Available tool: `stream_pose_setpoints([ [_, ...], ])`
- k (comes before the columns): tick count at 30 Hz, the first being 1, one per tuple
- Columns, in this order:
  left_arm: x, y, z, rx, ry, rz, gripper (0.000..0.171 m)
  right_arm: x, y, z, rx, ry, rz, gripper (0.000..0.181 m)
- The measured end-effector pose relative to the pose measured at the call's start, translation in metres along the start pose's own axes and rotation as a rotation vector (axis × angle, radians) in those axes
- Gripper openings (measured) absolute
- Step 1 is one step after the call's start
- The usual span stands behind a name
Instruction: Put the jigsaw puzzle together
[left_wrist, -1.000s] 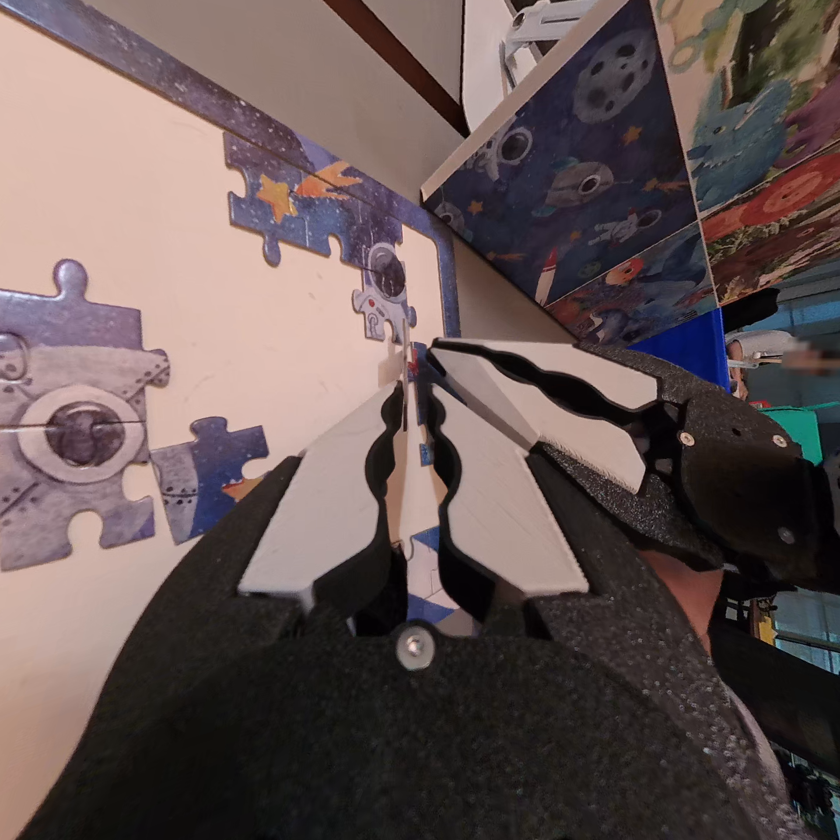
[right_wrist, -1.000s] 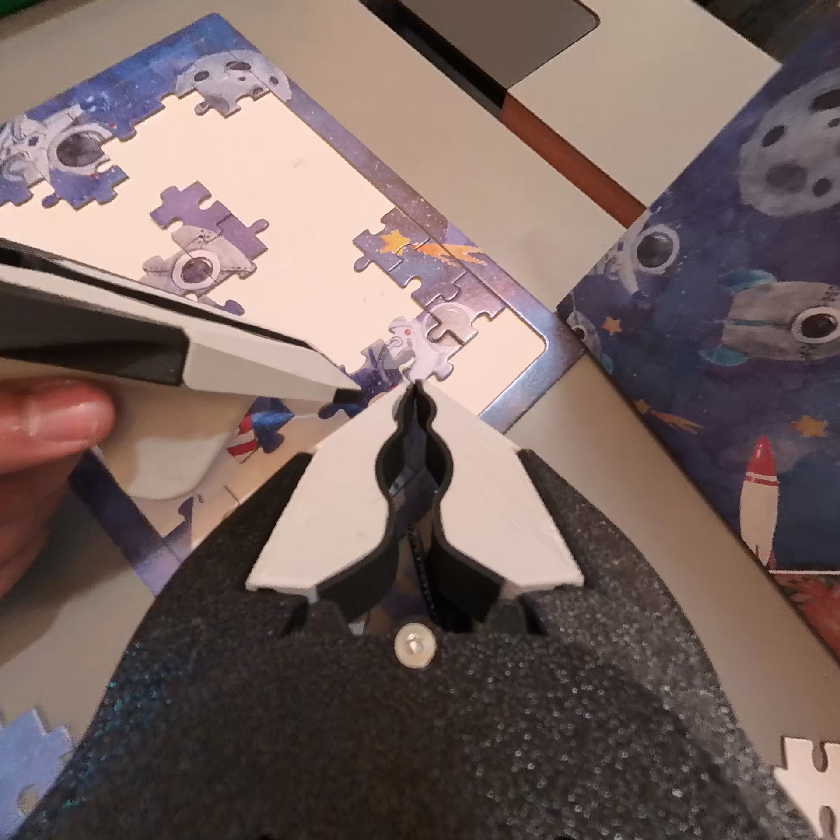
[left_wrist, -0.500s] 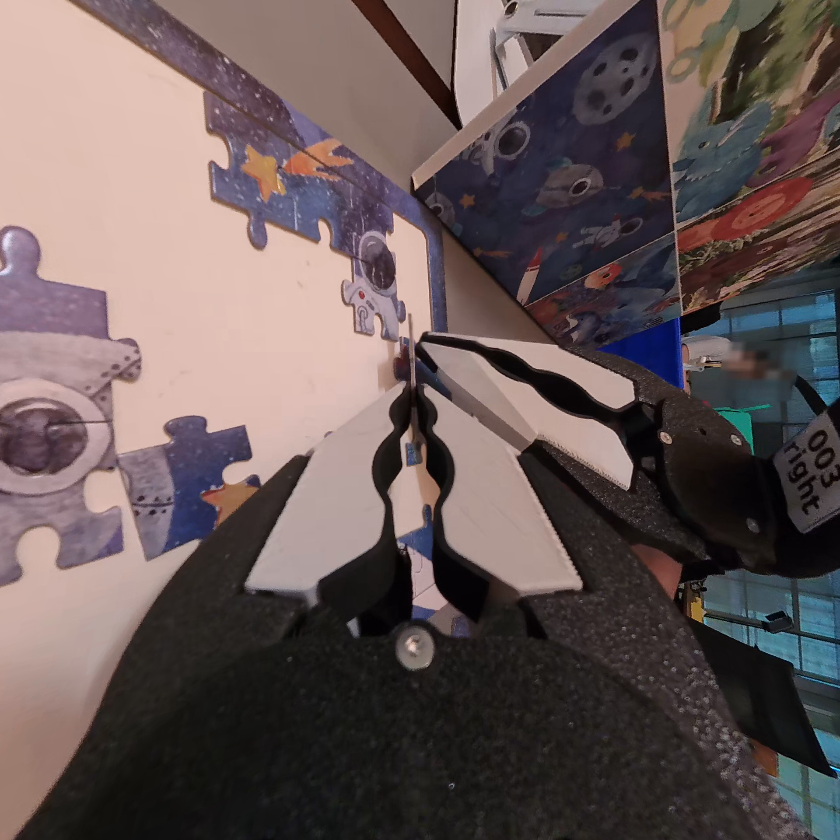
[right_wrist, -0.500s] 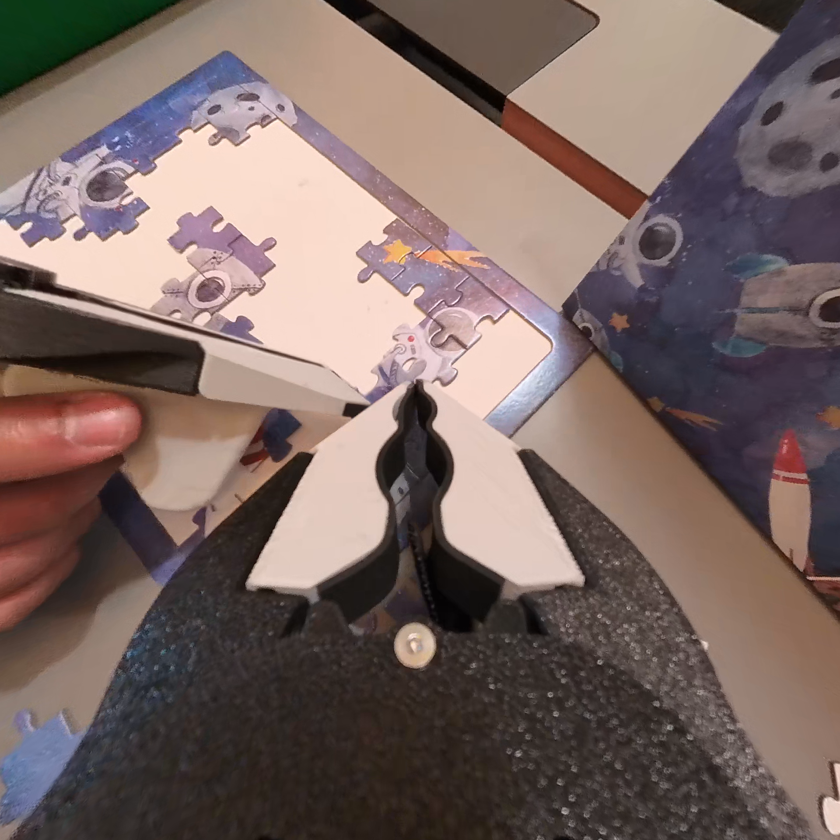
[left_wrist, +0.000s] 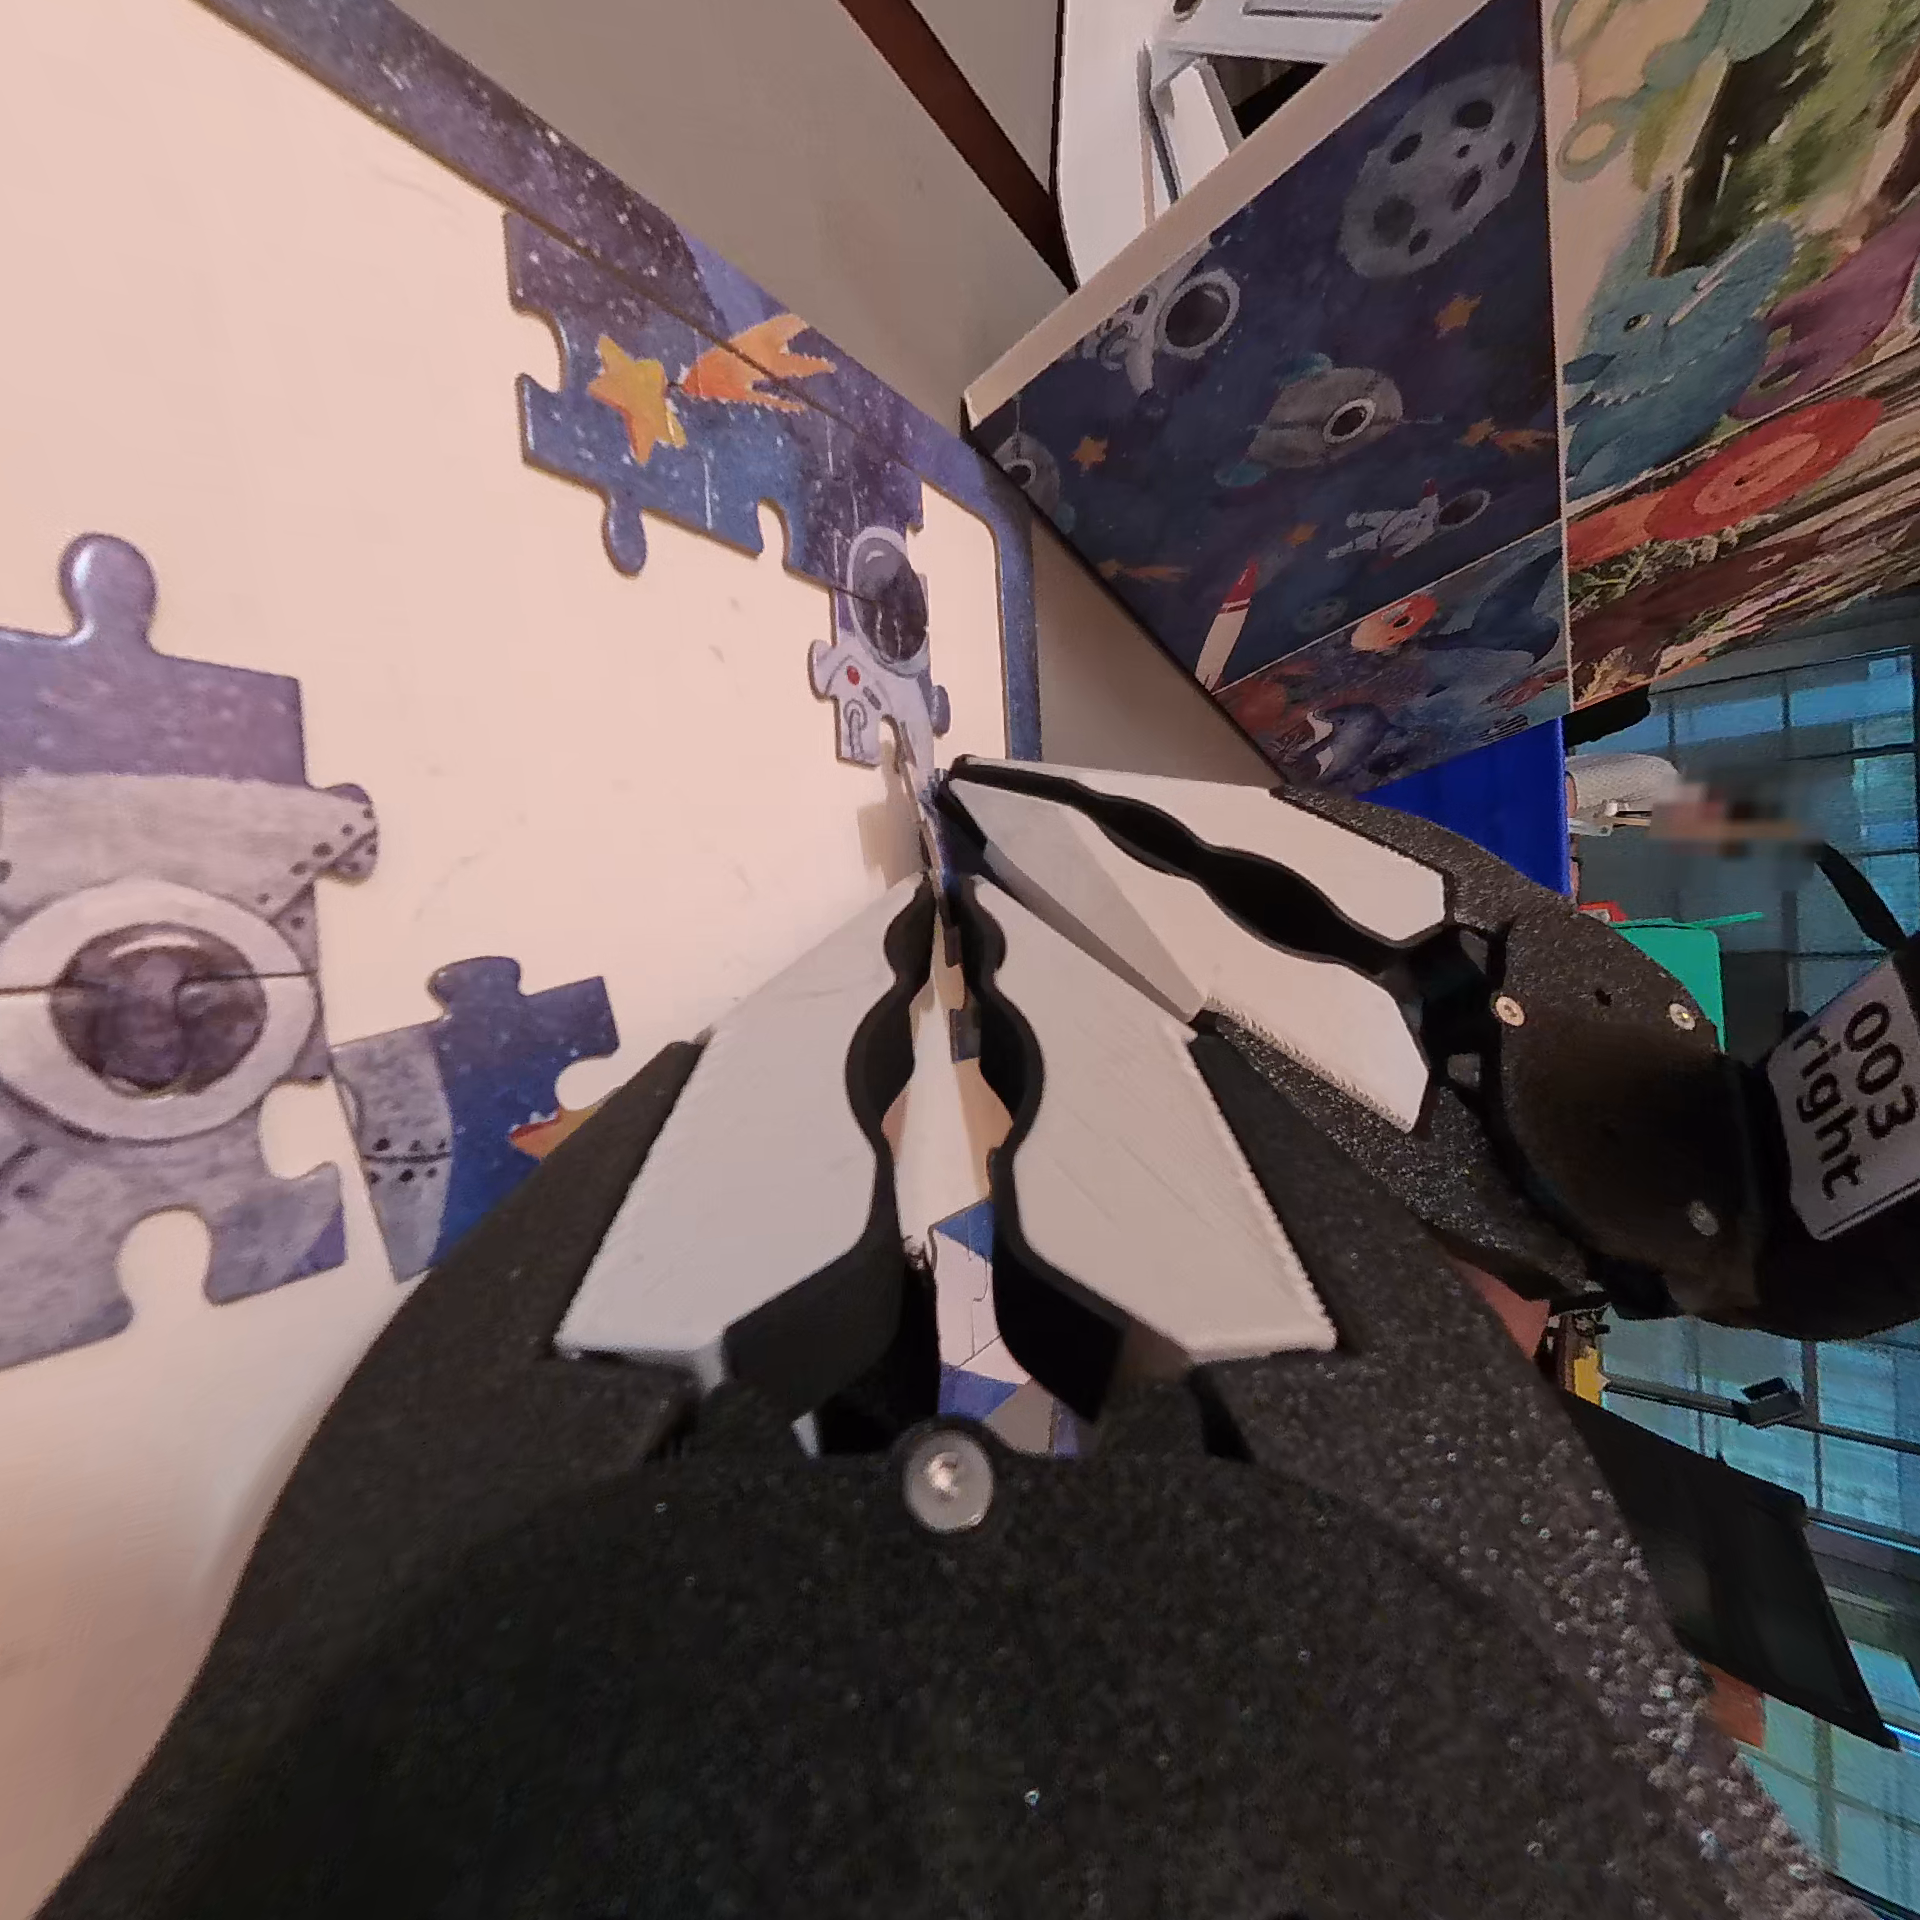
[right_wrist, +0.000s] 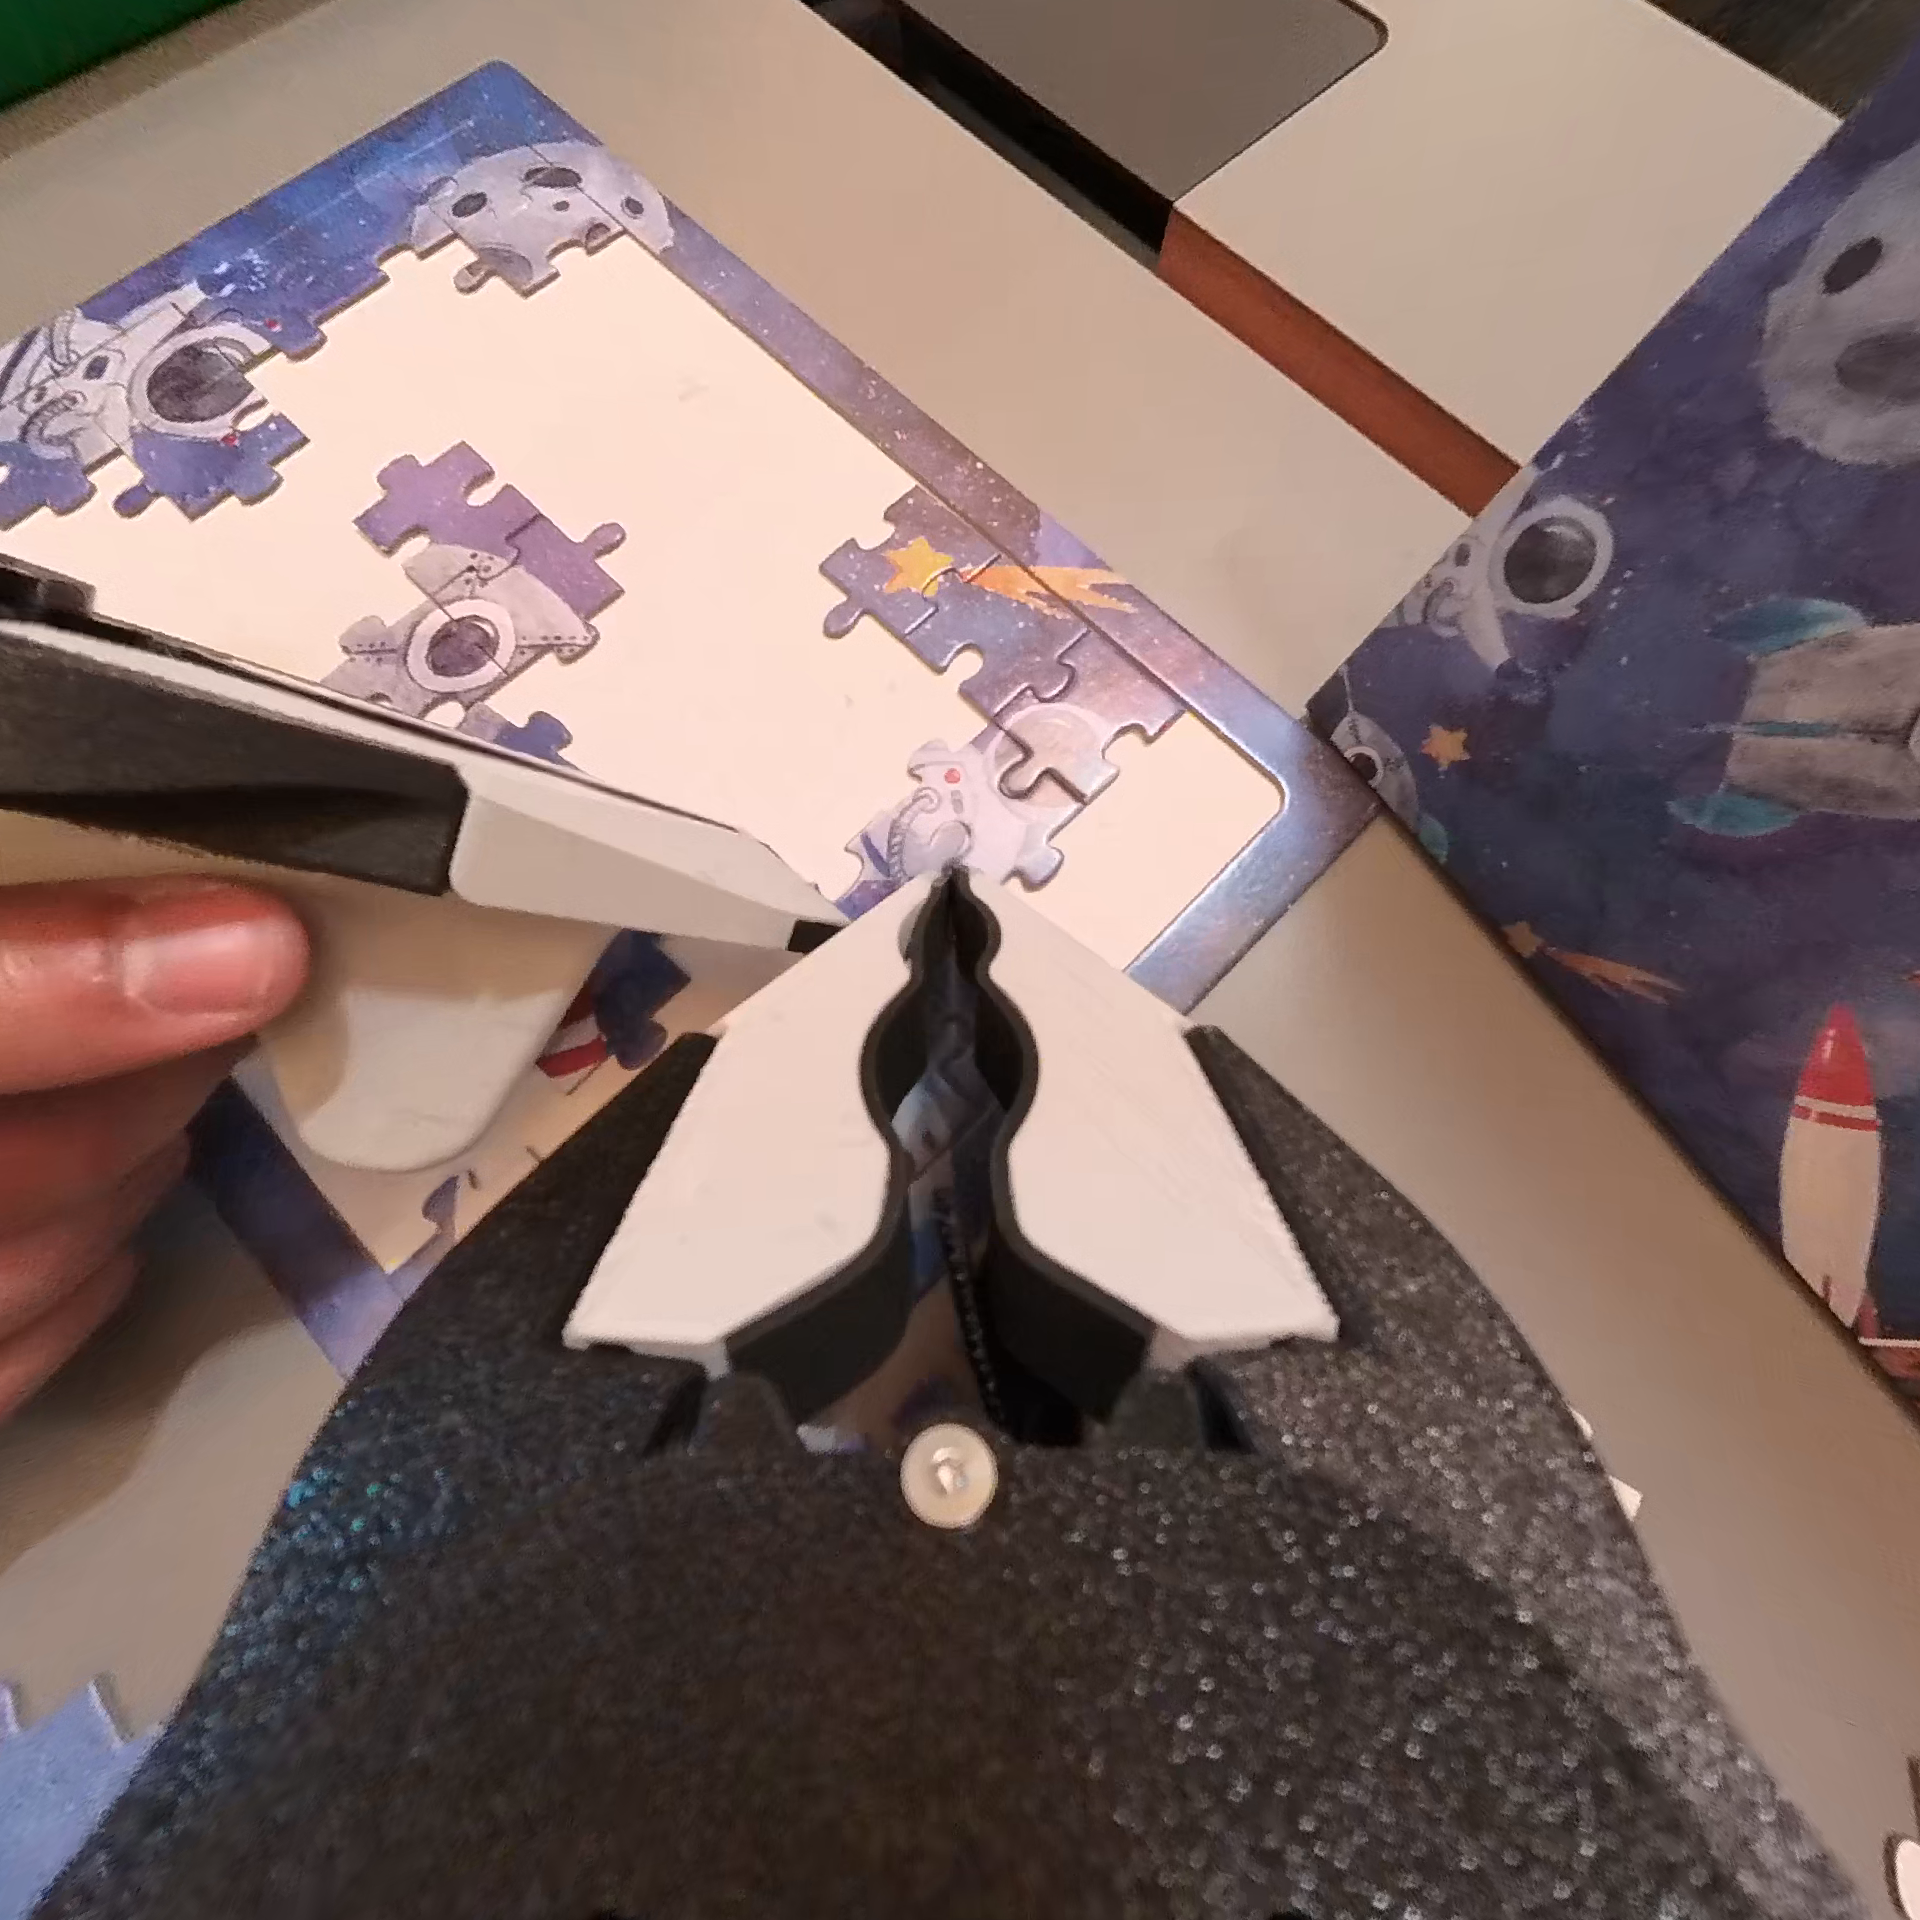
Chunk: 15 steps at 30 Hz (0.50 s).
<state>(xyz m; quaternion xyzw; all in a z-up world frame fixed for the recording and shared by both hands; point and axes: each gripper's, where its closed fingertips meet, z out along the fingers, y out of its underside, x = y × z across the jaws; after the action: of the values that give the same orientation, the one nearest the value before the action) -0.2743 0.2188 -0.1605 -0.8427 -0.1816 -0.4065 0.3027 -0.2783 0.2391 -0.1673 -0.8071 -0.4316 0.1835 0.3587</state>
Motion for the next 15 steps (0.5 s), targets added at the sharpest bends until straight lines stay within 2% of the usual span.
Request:
stream_pose_setpoints([
  [8, -0.005, -0.002, -0.003, 0.001, -0.015, 0.002, 0.006, -0.002, 0.0, 0.002, 0.001, 0.001, -0.02, 0.0],
  [10, -0.008, -0.003, -0.005, 0.014, -0.053, 0.042, 0.012, -0.002, 0.001, 0.003, 0.0, 0.001, -0.026, 0.0],
  [15, -0.004, -0.016, -0.017, 0.091, -0.157, 0.218, 0.012, -0.002, 0.001, 0.004, 0.003, -0.005, -0.03, 0.0],
])
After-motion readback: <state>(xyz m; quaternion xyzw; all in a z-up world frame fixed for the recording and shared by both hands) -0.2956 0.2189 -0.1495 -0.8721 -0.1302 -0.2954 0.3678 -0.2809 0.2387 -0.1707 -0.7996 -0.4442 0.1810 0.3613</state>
